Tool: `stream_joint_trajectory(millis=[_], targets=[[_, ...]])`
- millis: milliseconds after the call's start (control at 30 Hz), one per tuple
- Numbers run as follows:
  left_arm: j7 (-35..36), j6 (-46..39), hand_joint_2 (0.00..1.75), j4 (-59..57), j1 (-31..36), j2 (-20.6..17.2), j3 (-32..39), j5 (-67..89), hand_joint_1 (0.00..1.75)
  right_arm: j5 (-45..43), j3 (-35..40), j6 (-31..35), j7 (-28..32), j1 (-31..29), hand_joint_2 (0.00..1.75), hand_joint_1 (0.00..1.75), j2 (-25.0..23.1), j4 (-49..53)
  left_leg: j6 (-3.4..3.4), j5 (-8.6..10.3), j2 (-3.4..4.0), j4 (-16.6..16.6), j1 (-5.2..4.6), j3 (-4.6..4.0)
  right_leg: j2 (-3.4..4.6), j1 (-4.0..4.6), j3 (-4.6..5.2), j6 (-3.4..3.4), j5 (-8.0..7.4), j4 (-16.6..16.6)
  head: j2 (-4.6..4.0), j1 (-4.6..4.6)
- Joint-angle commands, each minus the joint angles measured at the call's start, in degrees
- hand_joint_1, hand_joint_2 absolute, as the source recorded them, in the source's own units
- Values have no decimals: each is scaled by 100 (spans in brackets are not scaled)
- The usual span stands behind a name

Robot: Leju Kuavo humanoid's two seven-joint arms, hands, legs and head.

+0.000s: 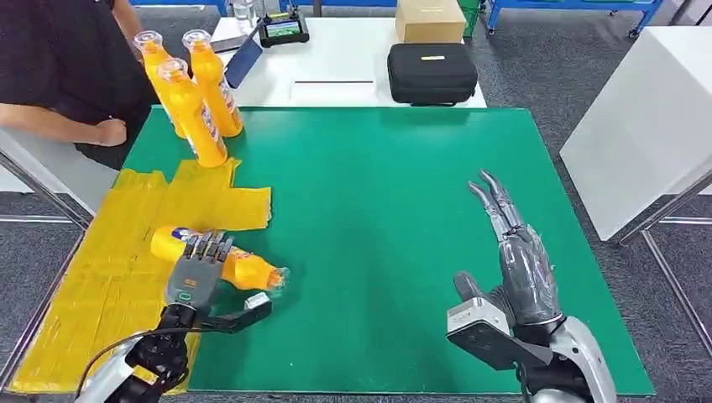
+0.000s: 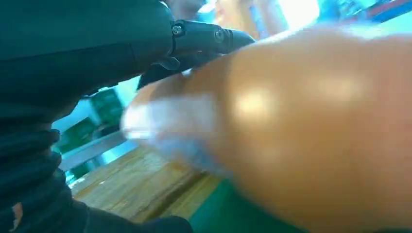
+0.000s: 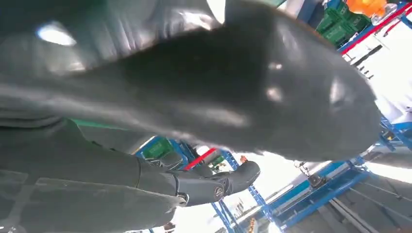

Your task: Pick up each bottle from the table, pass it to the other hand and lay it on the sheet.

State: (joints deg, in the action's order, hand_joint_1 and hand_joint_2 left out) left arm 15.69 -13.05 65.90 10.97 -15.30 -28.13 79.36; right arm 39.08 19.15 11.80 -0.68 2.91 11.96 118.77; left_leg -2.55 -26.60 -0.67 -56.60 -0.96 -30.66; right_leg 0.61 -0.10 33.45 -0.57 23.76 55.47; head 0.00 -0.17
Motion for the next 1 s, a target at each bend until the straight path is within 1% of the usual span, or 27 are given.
stream_joint_trajectory(millis=[33,67,100,133,200,233,267,300,333,367,400,433,467,500,533,567,600,633,667,700,733,767,833,867,900,967,1000], targets=[[225,-27,0,-579,-42,438,668,-321,0,-41,137,3,-87,-86,0,0,157,-217,26,4,7,9,7,15,-3,6,-16,0,-7,-13,0,0],[228,-64,0,-537,-77,472,754,-428,0,-38,152,10,-101,-86,0,0,156,-230,16,3,2,8,2,16,-1,1,-18,-1,-4,-8,0,0],[225,-129,0,-352,-175,477,835,-538,0,-37,174,27,-113,-90,0,0,160,-258,23,4,6,9,7,19,2,5,-21,-1,-8,-14,0,0],[79,-183,0,-103,-291,491,913,-832,0,-42,184,72,-122,-75,0,0,179,-274,14,3,4,7,3,21,4,2,-22,-1,-5,-9,0,0],[-191,-335,0,581,-560,430,935,-1536,0,-145,164,193,-111,13,0,0,245,-257,25,1,19,7,10,21,13,8,-22,-1,-8,-14,0,0],[-136,-271,0,763,-617,389,908,-1589,0,-164,149,225,-99,52,0,0,267,-237,16,2,16,4,9,19,9,6,-20,5,-11,-8,0,2],[-136,-271,0,763,-617,389,908,-1589,0,-164,149,225,-99,52,0,0,267,-237,25,-4,27,4,13,21,13,10,-21,7,-11,-11,0,-2],[-388,-634,0,1157,-742,386,949,-2155,0,-299,126,338,22,124,0,0,280,-186,17,2,20,3,8,18,9,6,-16,9,-11,-4,0,0],[-754,-1019,0,1550,-868,376,981,-2846,0,-350,95,454,124,199,0,0,313,-145,24,-2,20,3,12,21,5,9,-20,7,-8,-8,0,0],[-1358,-1611,0,2147,-1025,450,1065,-3857,0,-486,35,688,345,343,0,0,317,-73,19,1,10,0,9,18,-2,6,-14,8,-7,-3,0,0],[-2246,-2215,0,2941,-1197,438,1043,-5182,0,-659,31,989,725,477,0,0,393,-37,25,-6,13,-1,13,26,-2,10,-19,6,-2,-5,0,2],[-2700,-2424,0,3517,-1317,368,1016,-6021,0,-921,48,1188,1006,508,0,0,420,-61,20,-4,4,-8,13,14,-6,10,-9,7,-2,2,0,0],[-3498,-2518,0,4216,-1445,172,920,-7144,0,-1868,127,1372,1571,407,0,0,374,-238,23,-10,2,-16,17,7,-10,14,-3,5,2,5,0,0],[-3655,-2523,0,4519,-1547,19,911,-7463,0,-2152,169,1427,1662,273,0,0,320,-497,17,-3,7,-18,16,-9,-3,14,17,8,-6,6,0,0],[-3698,-2379,0,4805,-1664,79,973,-8379,0,-2465,244,1449,1714,136,0,0,270,-752,16,-1,17,-14,14,-18,7,12,29,9,-10,5,0,0],[-3692,-2401,0,4859,-1703,62,962,-8387,0,-2501,280,1463,1754,52,0,0,238,-895,21,-11,32,-19,19,-17,20,16,28,8,-6,7,0,4],[-3628,-1920,0,4947,-1711,-77,770,-9076,0,-3210,378,1247,2037,-101,0,0,144,-1140,27,-18,48,-16,21,-6,33,18,20,7,-4,4,0,0],[-3621,-1739,0,4930,-1719,-99,680,-9177,0,-3531,405,1163,2280,-178,0,0,43,-1279,17,-4,38,-4,14,-20,28,11,27,10,-14,-2,0,-2],[-3680,-1672,0,4893,-1733,-70,661,-9198,0,-3639,434,1149,2434,-258,0,0,-5,-1425,18,-6,36,-1,17,-16,27,14,18,12,-15,-6,0,0],[-3729,-1439,0,4800,-1717,57,583,-9524,0,-3728,523,1161,2486,-411,0,0,-98,-1617,24,-8,47,3,17,-7,34,14,12,11,-16,-10,0,0],[-3800,-1388,0,4758,-1709,111,542,-9531,0,-3822,568,1114,2443,-478,0,0,-123,-1653,30,-9,45,3,16,-4,31,13,11,10,-14,-9,0,0],[-3884,-1264,0,4706,-1711,220,439,-9511,0,-4178,606,980,2363,-534,0,0,-219,-1643,35,-7,46,6,17,0,29,13,7,10,-16,-12,0,2],[-3886,-1223,0,4654,-1711,331,300,-9462,0,-4176,711,1003,2348,-552,0,0,-265,-1545,17,3,23,6,7,-16,15,5,28,10,-15,-8,0,0],[-3834,-1154,0,4602,-1691,405,222,-9452,0,-4210,830,997,2300,-584,0,0,-285,-1495,22,-3,31,6,11,-7,19,8,18,10,-12,-8,0,0],[-3834,-1153,0,4590,-1683,423,202,-9444,0,-4208,851,1003,2281,-588,0,0,-293,-1485,16,1,21,5,6,-15,11,4,22,10,-12,-5,0,0],[-3851,-1170,0,4554,-1653,421,188,-9378,0,-4175,895,1010,2246,-592,0,0,-271,-1469,27,-2,23,6,12,-5,10,10,15,9,-10,-10,0,0],[-3851,-1213,0,4522,-1639,421,175,-9264,0,-4137,919,1027,2215,-598,0,0,-262,-1463,17,0,23,5,9,-11,13,7,23,10,-12,-6,0,-2]])
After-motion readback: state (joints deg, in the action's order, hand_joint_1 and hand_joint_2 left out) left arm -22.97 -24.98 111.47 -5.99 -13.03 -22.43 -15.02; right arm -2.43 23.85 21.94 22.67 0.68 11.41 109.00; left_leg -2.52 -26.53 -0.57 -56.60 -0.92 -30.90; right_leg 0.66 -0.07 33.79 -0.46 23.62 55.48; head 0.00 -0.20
